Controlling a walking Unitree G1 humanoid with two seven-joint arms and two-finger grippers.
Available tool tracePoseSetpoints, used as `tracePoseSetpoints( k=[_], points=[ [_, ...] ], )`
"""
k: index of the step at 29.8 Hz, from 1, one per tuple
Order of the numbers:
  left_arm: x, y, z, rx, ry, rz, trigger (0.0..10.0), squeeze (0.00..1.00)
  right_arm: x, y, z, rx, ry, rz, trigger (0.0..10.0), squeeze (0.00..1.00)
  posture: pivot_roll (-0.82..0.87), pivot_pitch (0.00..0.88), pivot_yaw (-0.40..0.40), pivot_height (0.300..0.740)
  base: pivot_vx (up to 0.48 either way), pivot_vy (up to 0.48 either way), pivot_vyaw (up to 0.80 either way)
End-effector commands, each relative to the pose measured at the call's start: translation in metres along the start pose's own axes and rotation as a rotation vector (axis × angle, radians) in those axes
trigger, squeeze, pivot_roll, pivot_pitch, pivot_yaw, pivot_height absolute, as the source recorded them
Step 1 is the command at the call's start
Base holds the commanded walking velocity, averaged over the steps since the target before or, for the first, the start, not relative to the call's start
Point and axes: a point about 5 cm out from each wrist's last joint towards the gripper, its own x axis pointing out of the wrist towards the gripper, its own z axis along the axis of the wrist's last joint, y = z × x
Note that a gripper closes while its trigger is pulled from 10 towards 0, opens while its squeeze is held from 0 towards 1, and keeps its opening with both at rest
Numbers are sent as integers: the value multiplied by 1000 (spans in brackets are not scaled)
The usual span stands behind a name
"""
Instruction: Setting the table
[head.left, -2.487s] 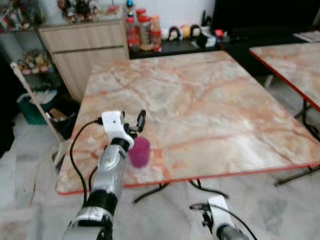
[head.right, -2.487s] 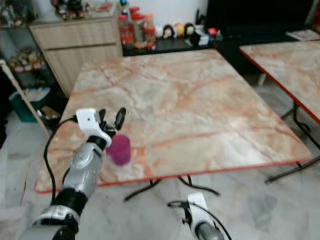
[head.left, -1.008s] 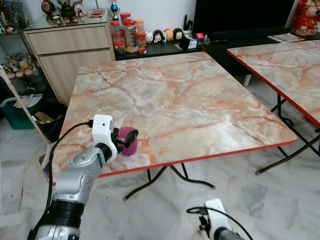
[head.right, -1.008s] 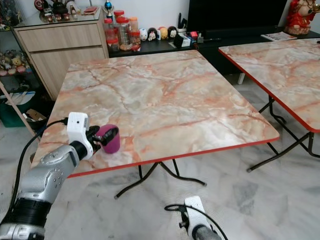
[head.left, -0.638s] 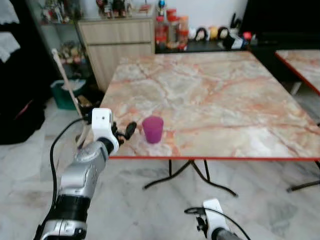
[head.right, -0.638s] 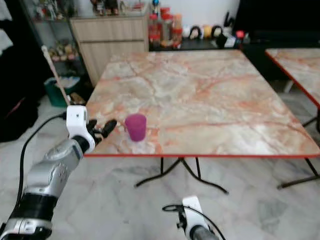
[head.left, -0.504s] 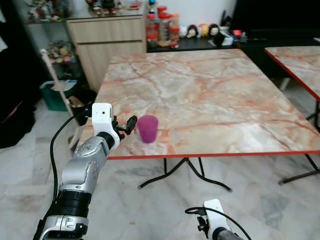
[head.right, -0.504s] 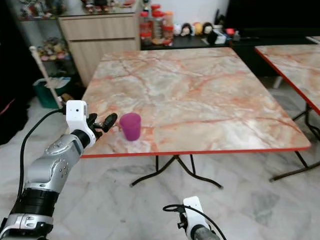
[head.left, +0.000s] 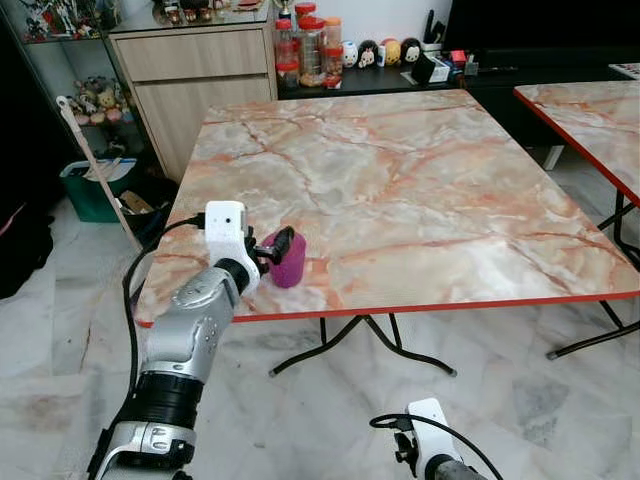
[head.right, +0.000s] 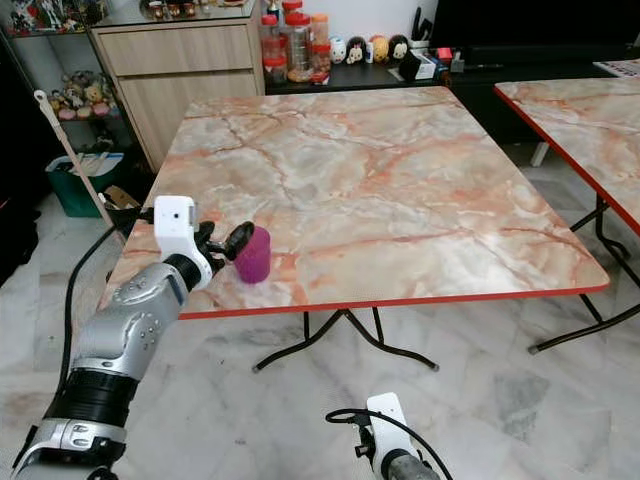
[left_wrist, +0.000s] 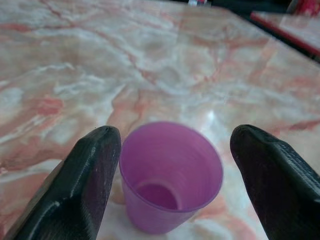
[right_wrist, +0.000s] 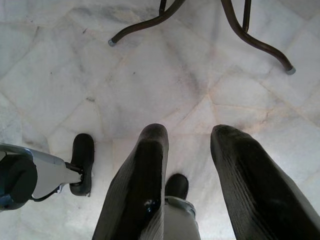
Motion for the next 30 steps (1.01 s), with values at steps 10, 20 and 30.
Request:
tracePoseSetpoints(
  k=[10,20,30],
  points=[
    [20,-2,8,112,23,49,10000,0,1,2,1,0,4,0,10000,0,-107,0,37,740,0,0,0],
    [24,8,5,155,73,82,10000,0,1,2,3,3,2,2,10000,0,-106,0,38,740,0,0,0],
    [25,9,-7,151,147,58,10000,0,1,3,3,5,2,9,10000,0,-106,0,39,740,0,0,0]
  ],
)
